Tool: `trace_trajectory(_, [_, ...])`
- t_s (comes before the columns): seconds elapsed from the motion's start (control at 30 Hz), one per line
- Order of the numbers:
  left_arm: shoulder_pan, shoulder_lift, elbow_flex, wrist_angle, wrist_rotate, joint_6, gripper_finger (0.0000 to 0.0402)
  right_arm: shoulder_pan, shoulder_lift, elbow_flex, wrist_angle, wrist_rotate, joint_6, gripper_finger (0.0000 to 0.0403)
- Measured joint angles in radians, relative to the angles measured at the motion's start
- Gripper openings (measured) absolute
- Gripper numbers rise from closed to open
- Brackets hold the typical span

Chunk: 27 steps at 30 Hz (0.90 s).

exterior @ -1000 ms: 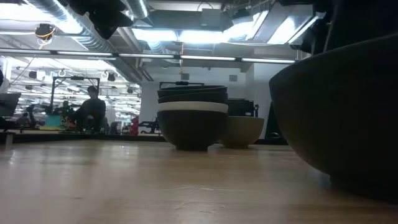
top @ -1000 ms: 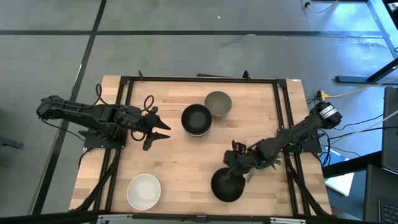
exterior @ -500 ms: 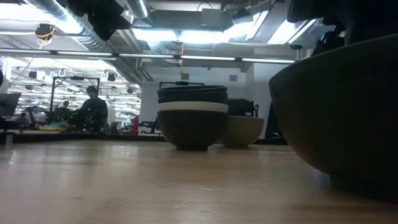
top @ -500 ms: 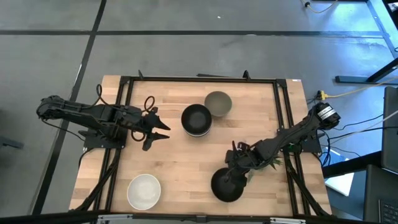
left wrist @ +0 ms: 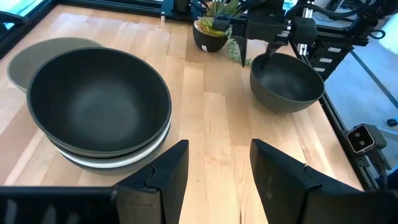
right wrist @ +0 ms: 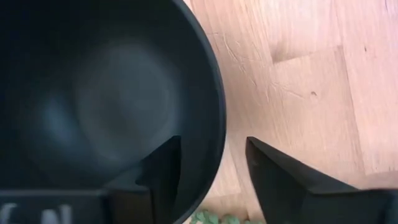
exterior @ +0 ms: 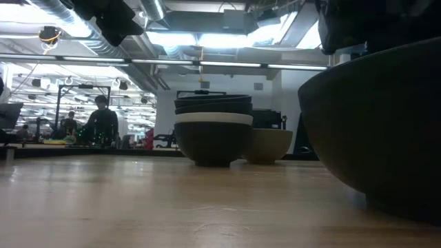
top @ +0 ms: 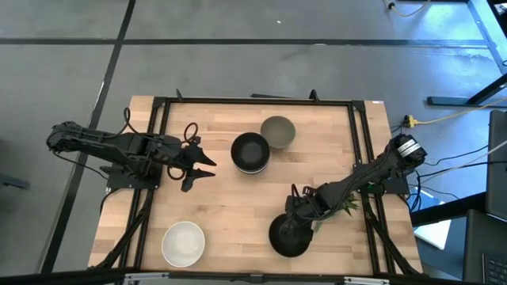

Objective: Nest bowls inside each other
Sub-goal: Stack the black bowl on the black bowl

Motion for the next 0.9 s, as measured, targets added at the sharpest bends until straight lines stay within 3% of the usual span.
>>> trace_trajectory(0.33, [0.000, 0.000, 0.000, -0.014, 0.000, 0.000, 0.0166, -0.034, -0.003, 0.000, -0.004, -0.027, -0.010, 0.0015])
trace_trajectory(0.67, [0.000, 0.000, 0.000, -0.028, 0.000, 0.000, 0.0166, -0.099, -0.003, 0.000, -0.004, -0.067, -0.010, 0.0011])
trace_trajectory(0.9, [0.000, 0.000, 0.000, -0.031, 0.000, 0.000, 0.0166, -0.158, -0.004, 0.057, -0.060, -0.057, -0.114, 0.0011])
